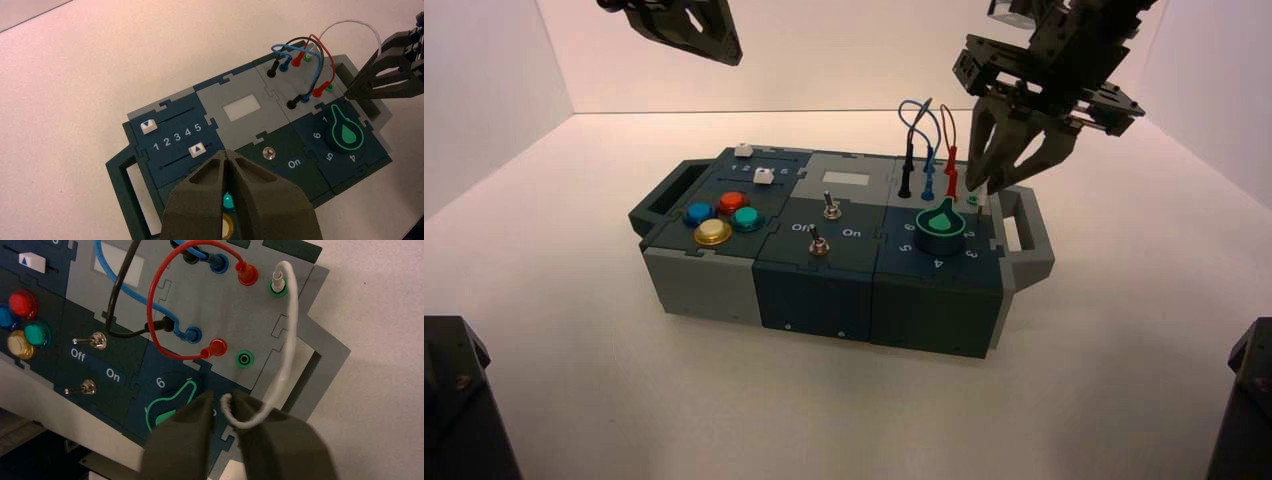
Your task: Insert the white wire.
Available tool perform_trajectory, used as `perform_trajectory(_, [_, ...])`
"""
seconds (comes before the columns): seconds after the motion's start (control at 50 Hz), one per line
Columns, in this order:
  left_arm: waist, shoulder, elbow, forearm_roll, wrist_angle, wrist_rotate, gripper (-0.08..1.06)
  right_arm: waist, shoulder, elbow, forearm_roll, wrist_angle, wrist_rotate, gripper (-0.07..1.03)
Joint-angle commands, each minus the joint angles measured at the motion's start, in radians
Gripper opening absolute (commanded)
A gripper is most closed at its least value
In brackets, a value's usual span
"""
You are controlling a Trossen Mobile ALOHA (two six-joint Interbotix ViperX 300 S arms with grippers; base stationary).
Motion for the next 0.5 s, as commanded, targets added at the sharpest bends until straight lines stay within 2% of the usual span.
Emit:
perform_trajectory(0.02, [-0.003,-0.009,-0.034,0.002,-0.005,0.002,-0.03,0.003,-0.002,-0.020,-0.002,-0.015,-0.005,-0.04])
perform_trajectory(0.2, [-0.003,-0.011,-0.035,0.005,-0.005,0.003,-0.03,0.003,-0.006,-0.017,-0.017,-0.028,-0.005,-0.02])
perform_trajectory(0.5, [-0.002,0.002,-0.040,0.005,0.003,0.002,-0.03,0.003,-0.089,-0.005,-0.064,-0.054,-0.005,-0.02])
